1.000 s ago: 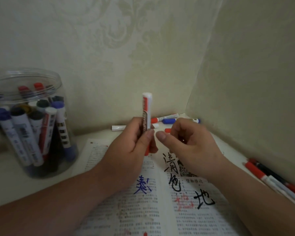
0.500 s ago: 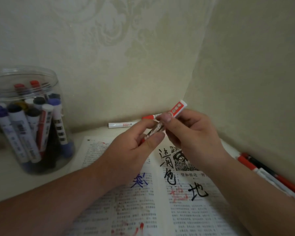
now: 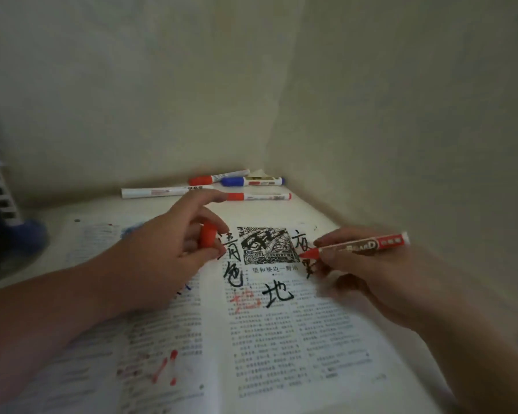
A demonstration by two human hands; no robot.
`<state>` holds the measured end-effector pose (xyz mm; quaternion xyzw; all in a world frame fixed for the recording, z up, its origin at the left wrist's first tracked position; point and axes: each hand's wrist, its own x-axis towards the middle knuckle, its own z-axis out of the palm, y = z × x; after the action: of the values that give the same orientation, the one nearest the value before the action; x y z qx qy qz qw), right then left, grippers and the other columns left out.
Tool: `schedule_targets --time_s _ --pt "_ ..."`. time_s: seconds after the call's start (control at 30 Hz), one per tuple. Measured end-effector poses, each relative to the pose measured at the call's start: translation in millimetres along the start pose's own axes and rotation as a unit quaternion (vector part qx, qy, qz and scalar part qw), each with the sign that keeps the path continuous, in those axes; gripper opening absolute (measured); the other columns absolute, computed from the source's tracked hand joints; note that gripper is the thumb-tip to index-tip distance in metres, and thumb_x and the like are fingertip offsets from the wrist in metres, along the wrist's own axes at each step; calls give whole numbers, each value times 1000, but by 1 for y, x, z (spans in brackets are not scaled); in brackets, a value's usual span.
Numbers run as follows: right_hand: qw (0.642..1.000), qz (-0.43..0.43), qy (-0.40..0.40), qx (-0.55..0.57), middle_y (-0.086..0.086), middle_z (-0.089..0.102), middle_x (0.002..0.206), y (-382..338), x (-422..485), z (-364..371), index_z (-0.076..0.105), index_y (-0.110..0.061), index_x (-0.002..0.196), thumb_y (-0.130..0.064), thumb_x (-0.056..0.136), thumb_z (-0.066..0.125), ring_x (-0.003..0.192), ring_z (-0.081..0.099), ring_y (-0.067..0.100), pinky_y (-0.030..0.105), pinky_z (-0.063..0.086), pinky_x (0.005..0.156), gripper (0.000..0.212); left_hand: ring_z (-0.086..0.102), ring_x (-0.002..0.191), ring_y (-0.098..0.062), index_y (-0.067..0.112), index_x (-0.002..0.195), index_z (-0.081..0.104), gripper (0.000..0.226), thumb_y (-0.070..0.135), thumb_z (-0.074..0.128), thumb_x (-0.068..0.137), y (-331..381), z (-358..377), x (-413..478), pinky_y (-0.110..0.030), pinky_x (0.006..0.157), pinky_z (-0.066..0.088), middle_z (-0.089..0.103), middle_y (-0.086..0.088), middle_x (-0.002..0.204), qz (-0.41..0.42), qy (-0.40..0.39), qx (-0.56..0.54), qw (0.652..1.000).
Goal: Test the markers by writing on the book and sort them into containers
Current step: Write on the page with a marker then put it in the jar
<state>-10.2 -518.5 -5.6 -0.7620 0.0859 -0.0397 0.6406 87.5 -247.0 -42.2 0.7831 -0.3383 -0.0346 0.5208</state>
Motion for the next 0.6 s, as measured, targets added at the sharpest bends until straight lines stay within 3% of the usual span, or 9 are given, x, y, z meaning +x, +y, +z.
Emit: schedule_targets --time_s 0.07,0.13,0.3,0.4,0.47,0.6 --pt "998 -13 47 -27 21 60 63 16 -3 -4 71 -10 76 -10 63 87 56 52 28 32 43 51 21 69 106 -13 60 120 45 68 10 75 84 0 1 1 -42 98 53 68 15 107 -5 0 -3 1000" --pt "996 -37 68 -38 16 54 56 23 -4 -2 67 -12 72 -14 66 79 51 45 24 27 36 47 13 70 103 -11 58 118 49 64 13 77 83 0 2 1 -40 97 54 71 14 104 -8 1 14 1000" --pt "990 -59 58 -115 3 58 52 17 -6 2 70 -5 77 2 80 76 41 48 13 20 39 41 9 70 98 0 55 112 55 49 24 78 82 2 3 1 -29 95 54 74 22 101 -16 -10 79 997" --pt "983 -64 42 -166 -5 60 53 16 -4 2 75 -14 75 -7 81 77 44 48 6 18 38 44 10 71 93 1 46 101 63 39 21 83 77 3 3 0 -26 90 55 75 22 96 -20 2 75 997" --pt "983 -52 42 -170 -4 62 54 15 -3 2 77 -18 76 -10 83 75 44 48 6 19 38 45 11 71 90 2 38 93 67 30 21 84 76 4 3 0 -26 88 56 75 22 93 -19 4 87 996" --pt "986 -36 63 -148 -6 61 50 13 -3 3 74 -12 74 -1 88 67 40 46 3 15 36 42 19 68 91 7 43 92 69 26 32 84 74 7 2 -1 -21 85 49 71 28 95 -12 -3 130 991"
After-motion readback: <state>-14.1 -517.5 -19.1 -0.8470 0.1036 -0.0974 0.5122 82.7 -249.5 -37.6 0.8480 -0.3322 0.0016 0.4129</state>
